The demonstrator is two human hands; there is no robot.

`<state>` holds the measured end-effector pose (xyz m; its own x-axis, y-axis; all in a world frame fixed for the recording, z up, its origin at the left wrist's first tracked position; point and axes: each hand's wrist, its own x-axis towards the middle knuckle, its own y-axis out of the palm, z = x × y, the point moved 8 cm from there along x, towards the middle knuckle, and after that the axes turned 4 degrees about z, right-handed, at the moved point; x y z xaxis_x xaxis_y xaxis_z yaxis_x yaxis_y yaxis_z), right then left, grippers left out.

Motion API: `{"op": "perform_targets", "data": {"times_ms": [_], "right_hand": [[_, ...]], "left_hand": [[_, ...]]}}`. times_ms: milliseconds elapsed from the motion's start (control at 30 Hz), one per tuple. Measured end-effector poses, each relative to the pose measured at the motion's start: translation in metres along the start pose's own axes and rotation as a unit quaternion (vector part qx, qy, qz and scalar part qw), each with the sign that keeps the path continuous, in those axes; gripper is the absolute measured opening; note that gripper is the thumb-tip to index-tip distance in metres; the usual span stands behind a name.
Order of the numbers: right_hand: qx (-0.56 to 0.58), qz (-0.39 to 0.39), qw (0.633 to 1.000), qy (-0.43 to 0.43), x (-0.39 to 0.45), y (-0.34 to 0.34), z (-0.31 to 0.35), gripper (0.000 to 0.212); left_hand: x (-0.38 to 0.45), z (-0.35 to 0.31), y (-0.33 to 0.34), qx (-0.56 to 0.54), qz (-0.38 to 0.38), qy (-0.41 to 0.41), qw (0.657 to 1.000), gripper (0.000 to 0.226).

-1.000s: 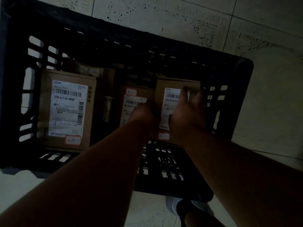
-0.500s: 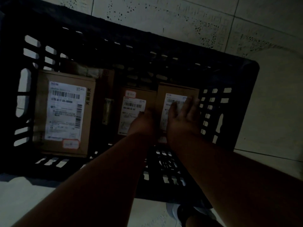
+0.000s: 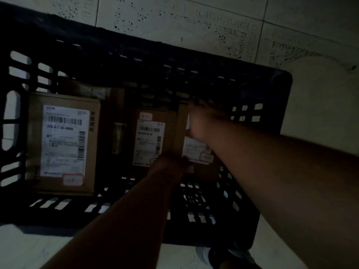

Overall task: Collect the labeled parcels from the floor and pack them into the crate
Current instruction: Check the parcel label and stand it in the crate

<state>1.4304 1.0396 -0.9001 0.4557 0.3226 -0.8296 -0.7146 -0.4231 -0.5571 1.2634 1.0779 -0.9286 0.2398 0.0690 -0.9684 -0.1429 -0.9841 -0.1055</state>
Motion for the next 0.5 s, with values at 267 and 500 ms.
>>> {"op": "perform_targets", "data": {"times_ms": [267,500], "right_hand": [[0.135,0.066,0.989,-0.015,0.016,0.001,-0.003,0.105],[0.158,0.053,0.985,-0.041,0.007,0.0,-0.004,0.104]], "left_hand": [[-0.012,0.009,0.001,0.018,0.04,-0.028,0.999,0.069],[-0.009,0.017,0.001,-0.005,0.062,-0.032,0.998,0.076]]}}
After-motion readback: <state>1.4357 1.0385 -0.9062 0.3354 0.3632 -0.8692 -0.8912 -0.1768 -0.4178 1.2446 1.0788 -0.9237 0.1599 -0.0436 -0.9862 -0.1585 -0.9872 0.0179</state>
